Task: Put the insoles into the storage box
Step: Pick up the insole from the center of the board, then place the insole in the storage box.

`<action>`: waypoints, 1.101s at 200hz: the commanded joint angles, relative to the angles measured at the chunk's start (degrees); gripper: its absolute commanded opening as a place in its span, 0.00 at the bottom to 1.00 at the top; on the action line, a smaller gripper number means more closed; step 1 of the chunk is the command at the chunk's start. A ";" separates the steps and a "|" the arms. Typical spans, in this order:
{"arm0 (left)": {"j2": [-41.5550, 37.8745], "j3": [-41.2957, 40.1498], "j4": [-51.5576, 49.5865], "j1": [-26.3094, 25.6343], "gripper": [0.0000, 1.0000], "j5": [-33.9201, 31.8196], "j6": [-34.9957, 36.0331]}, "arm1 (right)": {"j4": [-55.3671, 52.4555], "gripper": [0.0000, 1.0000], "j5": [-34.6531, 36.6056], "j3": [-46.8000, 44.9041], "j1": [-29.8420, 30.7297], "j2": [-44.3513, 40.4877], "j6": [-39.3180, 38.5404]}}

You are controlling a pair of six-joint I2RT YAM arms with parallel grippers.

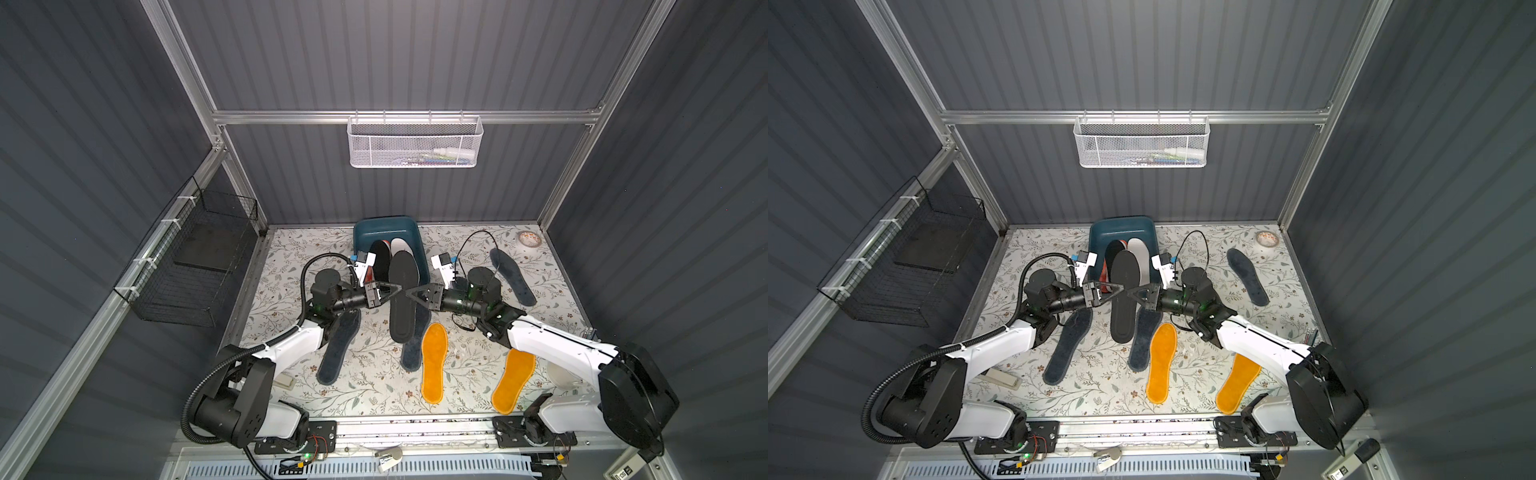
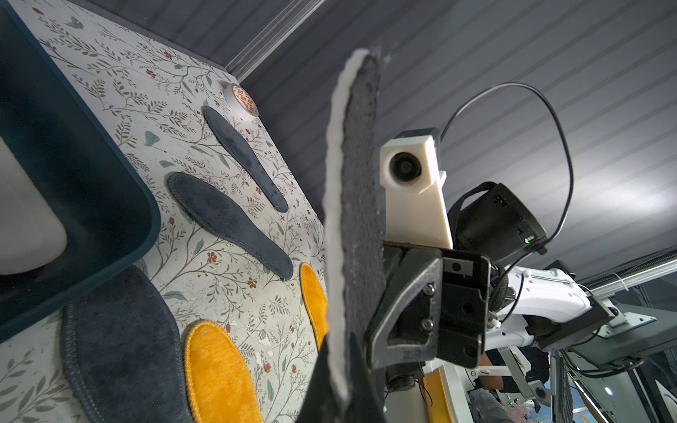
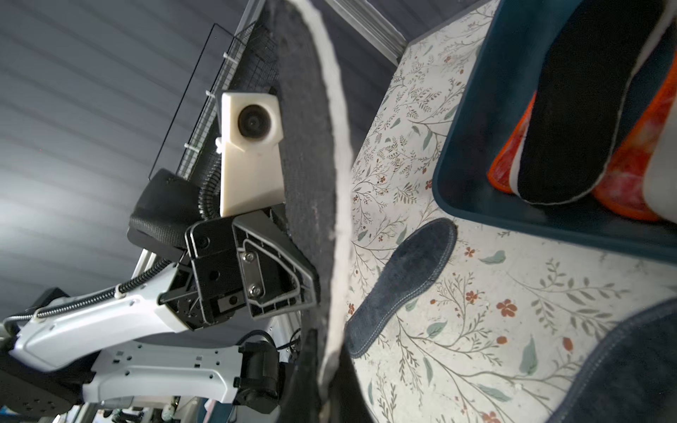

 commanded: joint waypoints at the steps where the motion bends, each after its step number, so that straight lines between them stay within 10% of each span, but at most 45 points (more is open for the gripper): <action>1: 0.27 1.84 0.58 -0.26 0.01 0.83 0.10 | 0.37 0.00 -0.07 2.28 0.65 -0.40 -0.56; 36: -1.14 2.12 -3.71 -0.20 0.18 -0.62 2.57 | -3.05 0.00 1.70 2.84 0.58 -1.10 -1.74; 69: -3.64 2.41 -8.95 -0.22 0.99 -3.09 5.20 | -3.78 0.00 2.56 2.20 -0.21 -2.06 -1.85; 103: -10.64 3.61 -25.85 -0.27 1.00 -14.93 13.90 | -7.71 0.00 2.89 2.74 -2.41 -3.33 -2.93; 146: -22.28 4.67 -52.13 -0.28 1.00 -47.98 20.43 | -20.20 0.00 6.49 7.64 -4.69 -3.62 -9.31; 220: -34.18 1.55 -65.20 -0.19 1.00 -53.80 19.66 | -37.71 0.00 6.73 27.97 -9.75 11.31 -20.51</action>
